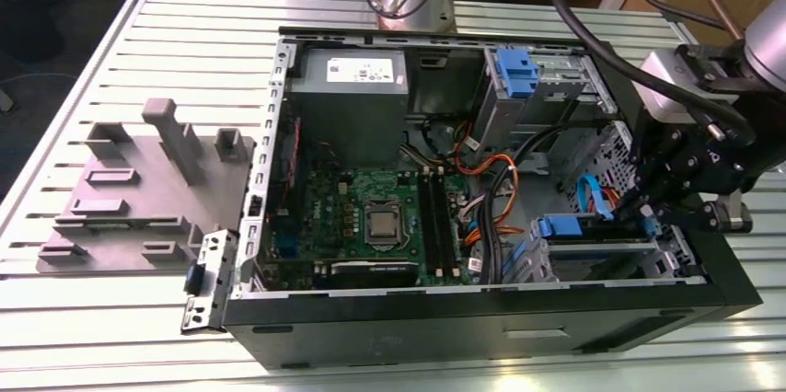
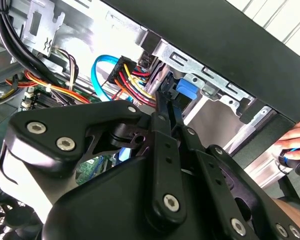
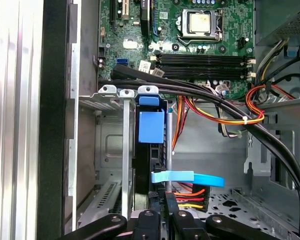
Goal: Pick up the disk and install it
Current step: 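Insert the second disk wire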
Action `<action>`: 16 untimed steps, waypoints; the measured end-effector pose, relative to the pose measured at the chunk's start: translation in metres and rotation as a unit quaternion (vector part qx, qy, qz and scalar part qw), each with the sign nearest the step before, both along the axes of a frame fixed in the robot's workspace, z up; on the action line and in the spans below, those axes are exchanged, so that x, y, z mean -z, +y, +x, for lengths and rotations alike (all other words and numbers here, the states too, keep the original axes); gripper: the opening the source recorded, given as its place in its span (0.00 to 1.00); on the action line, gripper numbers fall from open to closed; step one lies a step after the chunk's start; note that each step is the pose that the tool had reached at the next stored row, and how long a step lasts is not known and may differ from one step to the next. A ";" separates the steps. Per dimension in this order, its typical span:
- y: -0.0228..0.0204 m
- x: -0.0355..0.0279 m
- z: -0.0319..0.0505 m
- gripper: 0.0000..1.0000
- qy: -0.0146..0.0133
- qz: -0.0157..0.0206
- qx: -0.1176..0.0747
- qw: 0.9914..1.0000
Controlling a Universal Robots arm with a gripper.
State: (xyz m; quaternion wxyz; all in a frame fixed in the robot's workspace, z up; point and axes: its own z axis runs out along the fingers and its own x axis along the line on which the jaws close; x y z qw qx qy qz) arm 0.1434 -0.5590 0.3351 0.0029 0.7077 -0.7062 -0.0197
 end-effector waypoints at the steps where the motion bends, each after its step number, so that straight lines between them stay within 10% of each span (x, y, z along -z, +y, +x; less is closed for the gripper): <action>1: 0.0000 -0.0003 0.0000 0.16 0.000 0.000 0.000 1.000; 16: -0.0027 -0.0007 -0.0024 0.16 0.000 0.000 0.000 1.000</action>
